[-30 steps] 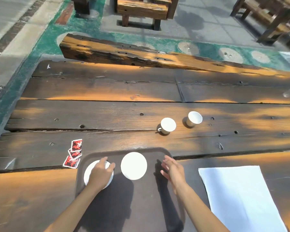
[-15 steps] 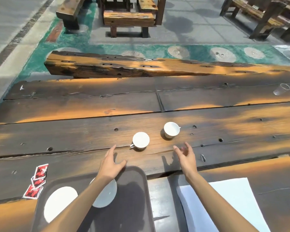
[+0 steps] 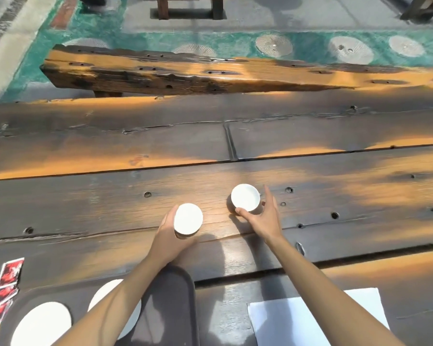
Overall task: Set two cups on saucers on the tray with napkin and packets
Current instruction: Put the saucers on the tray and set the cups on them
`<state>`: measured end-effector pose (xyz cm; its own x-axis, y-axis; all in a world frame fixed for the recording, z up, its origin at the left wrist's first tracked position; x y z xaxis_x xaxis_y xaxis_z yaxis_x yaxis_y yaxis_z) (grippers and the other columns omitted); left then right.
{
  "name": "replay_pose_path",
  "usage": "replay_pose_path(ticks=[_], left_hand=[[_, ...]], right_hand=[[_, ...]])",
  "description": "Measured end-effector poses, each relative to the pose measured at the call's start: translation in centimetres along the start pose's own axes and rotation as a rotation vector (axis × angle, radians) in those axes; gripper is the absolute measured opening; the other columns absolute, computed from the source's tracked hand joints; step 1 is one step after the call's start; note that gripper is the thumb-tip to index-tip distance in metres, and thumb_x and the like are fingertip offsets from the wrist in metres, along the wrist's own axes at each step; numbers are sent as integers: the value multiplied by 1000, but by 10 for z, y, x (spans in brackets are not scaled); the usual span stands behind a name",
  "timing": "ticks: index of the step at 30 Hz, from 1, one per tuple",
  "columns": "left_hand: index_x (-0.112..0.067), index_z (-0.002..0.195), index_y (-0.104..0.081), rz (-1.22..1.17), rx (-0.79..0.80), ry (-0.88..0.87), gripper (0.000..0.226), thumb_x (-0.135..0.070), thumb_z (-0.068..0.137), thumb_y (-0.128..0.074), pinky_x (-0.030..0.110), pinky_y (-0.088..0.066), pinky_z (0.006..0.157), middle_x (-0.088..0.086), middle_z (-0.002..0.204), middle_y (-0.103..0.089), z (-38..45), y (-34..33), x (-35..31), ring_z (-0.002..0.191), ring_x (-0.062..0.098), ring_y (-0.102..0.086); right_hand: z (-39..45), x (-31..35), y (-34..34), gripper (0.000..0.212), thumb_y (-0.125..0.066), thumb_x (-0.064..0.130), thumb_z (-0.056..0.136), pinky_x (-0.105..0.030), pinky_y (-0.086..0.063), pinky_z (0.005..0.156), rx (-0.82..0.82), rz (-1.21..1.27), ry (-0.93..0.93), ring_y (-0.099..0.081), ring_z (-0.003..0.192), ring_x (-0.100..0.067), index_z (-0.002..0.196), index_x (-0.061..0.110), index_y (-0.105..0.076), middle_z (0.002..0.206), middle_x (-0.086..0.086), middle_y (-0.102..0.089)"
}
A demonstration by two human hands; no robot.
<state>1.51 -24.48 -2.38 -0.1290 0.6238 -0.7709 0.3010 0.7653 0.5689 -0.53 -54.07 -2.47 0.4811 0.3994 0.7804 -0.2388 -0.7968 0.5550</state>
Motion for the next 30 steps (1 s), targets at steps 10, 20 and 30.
replay_pose_path(ticks=[10, 20, 30], left_hand=[[-51, 129, -47, -132, -93, -78, 87, -20, 63, -95, 22, -50, 96, -43, 130, -50, 6, 4, 10, 122, -14, -48], [-36, 130, -53, -215, -193, -71, 82, -23, 61, -96, 20, -53, 89, -29, 128, -58, -28, 27, 8, 120, -7, -53], [-49, 124, -51, -336, -239, -26, 86, -23, 55, -97, 12, -51, 77, -32, 126, -56, -112, 81, 27, 117, -13, -51]], right_hand=[[19, -7, -16, 105, -92, 42, 64, -40, -41, 107, 33, -96, 136, -46, 137, -27, 152, 23, -37, 149, -4, -47], [-21, 10, -3, 93, -96, 32, 58, -18, -36, 95, 46, -3, 220, -44, 121, -1, 138, 29, -48, 134, 12, -51], [-117, 56, -9, 91, -83, 31, 56, -18, -37, 96, 147, -6, 326, -45, 121, -5, 138, 33, -46, 130, 10, -49]])
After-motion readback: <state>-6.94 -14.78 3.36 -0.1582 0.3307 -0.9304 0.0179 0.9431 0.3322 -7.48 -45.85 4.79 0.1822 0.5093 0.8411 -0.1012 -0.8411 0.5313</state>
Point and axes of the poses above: each hand's wrist, its own z-axis towards the middle knuckle, its own y-axis out of the back of the hand, x = y × z, the point moved 6 cm from there along z, towards the middle knuckle
